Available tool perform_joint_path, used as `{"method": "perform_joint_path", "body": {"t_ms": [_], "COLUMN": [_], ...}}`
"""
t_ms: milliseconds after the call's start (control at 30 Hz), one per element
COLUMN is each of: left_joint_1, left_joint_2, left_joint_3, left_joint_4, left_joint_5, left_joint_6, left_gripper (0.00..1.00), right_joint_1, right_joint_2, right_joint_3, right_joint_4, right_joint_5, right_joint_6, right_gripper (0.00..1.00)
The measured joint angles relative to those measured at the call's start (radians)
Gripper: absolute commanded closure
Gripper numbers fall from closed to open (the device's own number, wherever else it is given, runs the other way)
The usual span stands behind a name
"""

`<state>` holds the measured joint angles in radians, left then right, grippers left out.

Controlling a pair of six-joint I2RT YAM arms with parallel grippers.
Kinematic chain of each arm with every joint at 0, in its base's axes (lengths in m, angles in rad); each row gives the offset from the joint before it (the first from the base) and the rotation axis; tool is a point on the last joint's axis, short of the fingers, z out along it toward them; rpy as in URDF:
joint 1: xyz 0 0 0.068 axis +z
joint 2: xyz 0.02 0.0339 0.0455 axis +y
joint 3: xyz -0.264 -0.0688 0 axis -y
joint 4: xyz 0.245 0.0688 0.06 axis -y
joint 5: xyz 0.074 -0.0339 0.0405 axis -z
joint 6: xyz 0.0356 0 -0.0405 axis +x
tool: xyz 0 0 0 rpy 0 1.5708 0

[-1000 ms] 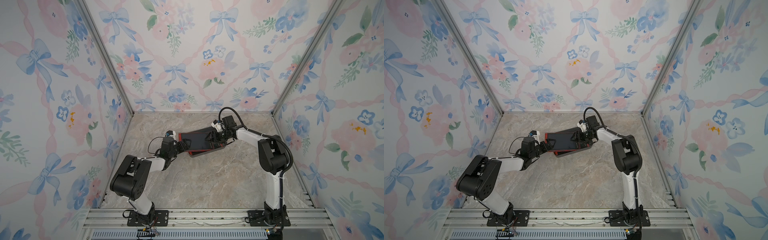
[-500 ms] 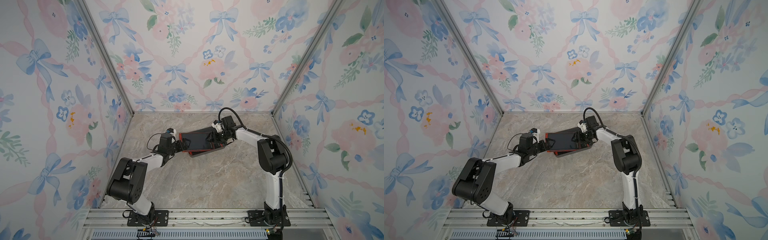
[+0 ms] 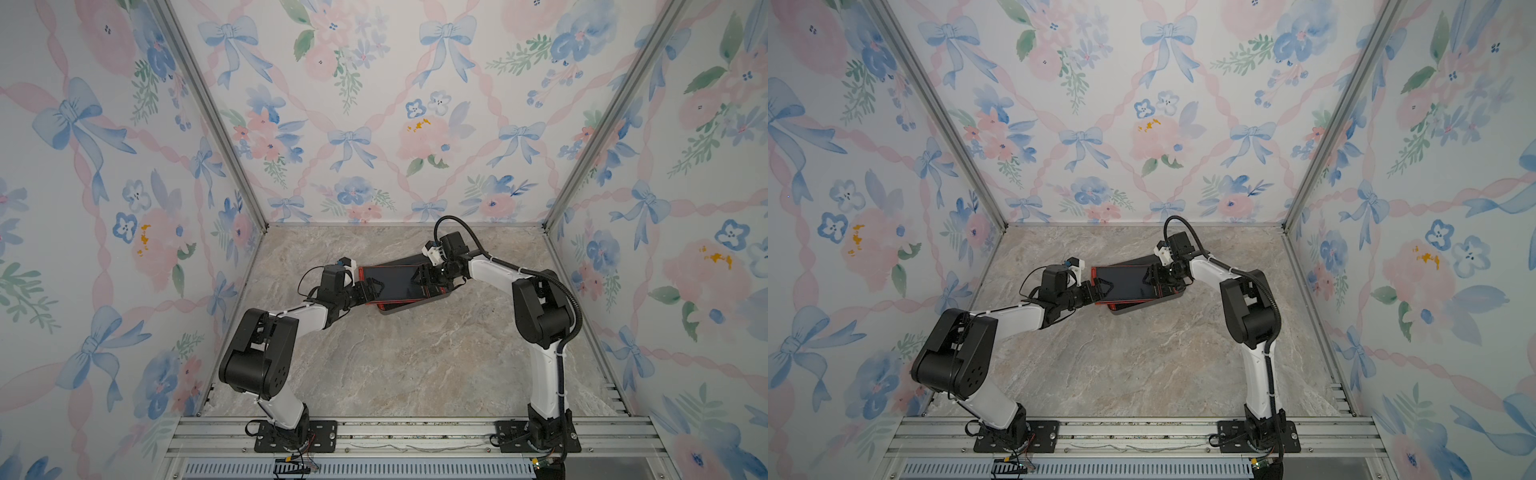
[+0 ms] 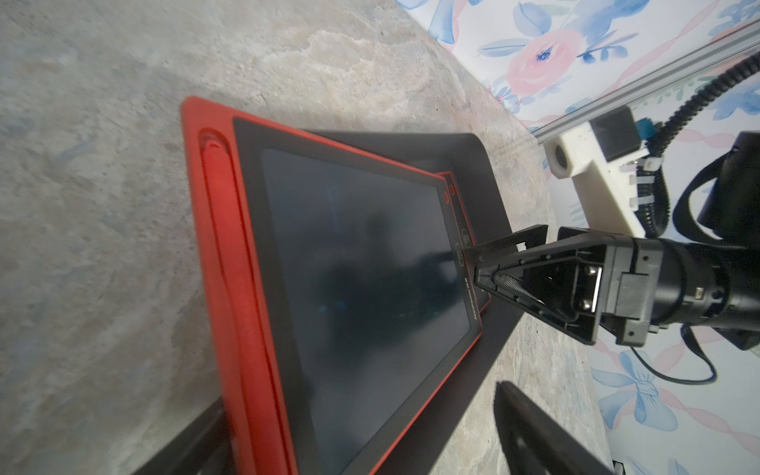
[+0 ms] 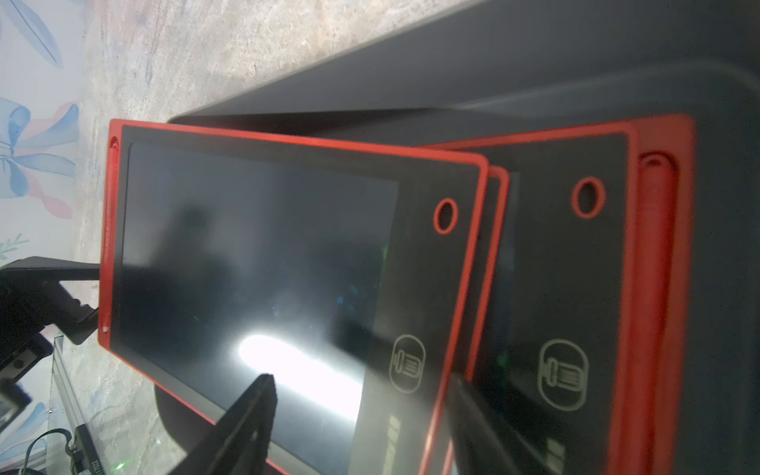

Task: Take out the writing tablet from the storage box
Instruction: Pick up the writing tablet from the storage box.

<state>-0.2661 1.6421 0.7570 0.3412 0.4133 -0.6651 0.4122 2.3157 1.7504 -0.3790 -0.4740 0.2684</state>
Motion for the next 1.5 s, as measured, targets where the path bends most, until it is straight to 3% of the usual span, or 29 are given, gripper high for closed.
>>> {"method": "perform_joint_path", "body": {"t_ms": [500,1500], "left_joint_1": [0.002,0.002], "left_joint_2": [-0.071,-0.121], "left_joint_3": [0.001,0.028], "left_joint_4": [-0.013,-0.189], "left_joint_5": [0.015,0.026], "left_joint_6": [-0.019,-0.026], "left_gripper": [0.12,0.02], "right_joint_1": [0.018,0.042], "right_joint_2": [0.006,0.021], "right_joint_3": [0.020,0.043], "right_joint_4": [-0.021,-0.022], "right_joint_5": [0.042,0.088], "right_joint_6": [-0.031,-0.053], "right_gripper": [0.31,0.29]}}
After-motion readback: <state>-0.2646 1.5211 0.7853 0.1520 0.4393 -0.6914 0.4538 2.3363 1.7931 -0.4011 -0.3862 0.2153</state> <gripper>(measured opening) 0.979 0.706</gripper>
